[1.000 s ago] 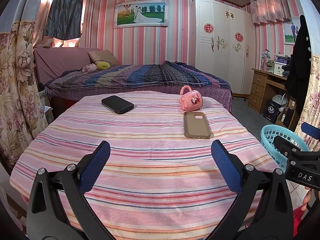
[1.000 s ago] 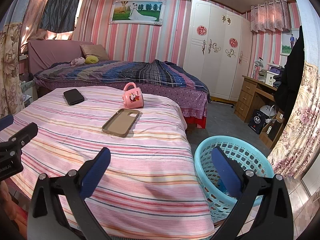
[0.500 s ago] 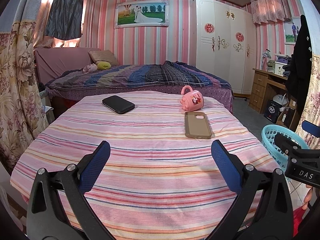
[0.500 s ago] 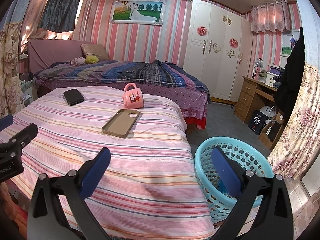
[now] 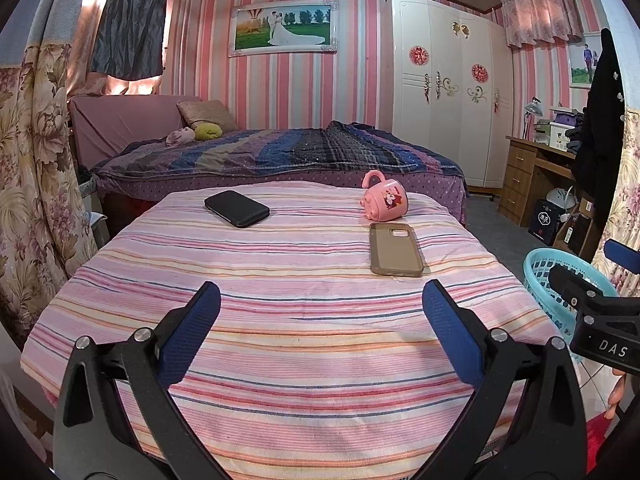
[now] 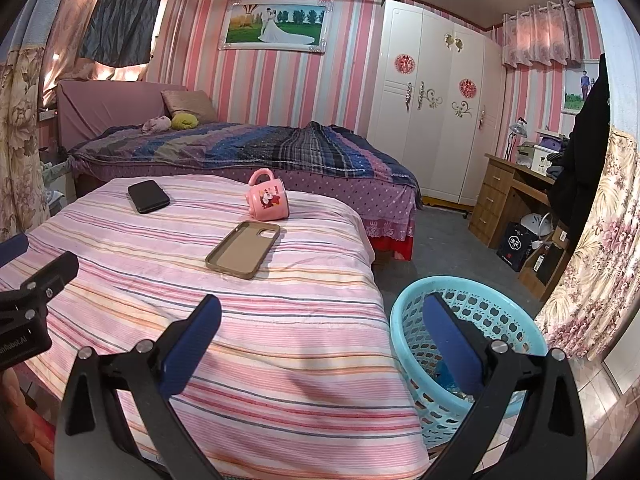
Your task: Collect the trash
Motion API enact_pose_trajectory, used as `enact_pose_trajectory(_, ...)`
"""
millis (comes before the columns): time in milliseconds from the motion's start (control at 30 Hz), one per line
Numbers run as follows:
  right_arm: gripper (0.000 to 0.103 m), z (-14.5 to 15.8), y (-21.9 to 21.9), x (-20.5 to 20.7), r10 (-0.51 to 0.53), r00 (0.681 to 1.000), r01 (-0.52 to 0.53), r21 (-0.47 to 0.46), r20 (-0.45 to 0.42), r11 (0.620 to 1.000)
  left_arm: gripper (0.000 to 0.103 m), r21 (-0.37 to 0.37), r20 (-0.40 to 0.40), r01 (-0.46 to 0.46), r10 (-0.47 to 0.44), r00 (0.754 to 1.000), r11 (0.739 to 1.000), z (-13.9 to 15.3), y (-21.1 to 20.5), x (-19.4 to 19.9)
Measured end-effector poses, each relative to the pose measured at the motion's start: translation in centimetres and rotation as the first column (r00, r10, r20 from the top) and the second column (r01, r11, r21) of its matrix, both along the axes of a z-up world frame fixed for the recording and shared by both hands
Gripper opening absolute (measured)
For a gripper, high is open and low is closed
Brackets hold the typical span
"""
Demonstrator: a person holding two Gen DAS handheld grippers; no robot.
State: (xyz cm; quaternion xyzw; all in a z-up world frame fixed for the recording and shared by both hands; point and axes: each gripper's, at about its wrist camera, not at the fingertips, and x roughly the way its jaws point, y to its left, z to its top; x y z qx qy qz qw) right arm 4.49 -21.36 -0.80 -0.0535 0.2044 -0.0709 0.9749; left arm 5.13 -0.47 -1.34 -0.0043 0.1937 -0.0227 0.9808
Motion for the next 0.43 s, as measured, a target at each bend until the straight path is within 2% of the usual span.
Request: enact_pose_trajectory(433,0.098,-0.06,0.19,0.01,0.003,1.000,-0.003,-0.004,-0.003,1.000,0.098,-0.020,-0.014,0.003,-0.004,1.000,1.000,-0.15,0.10,-0.06)
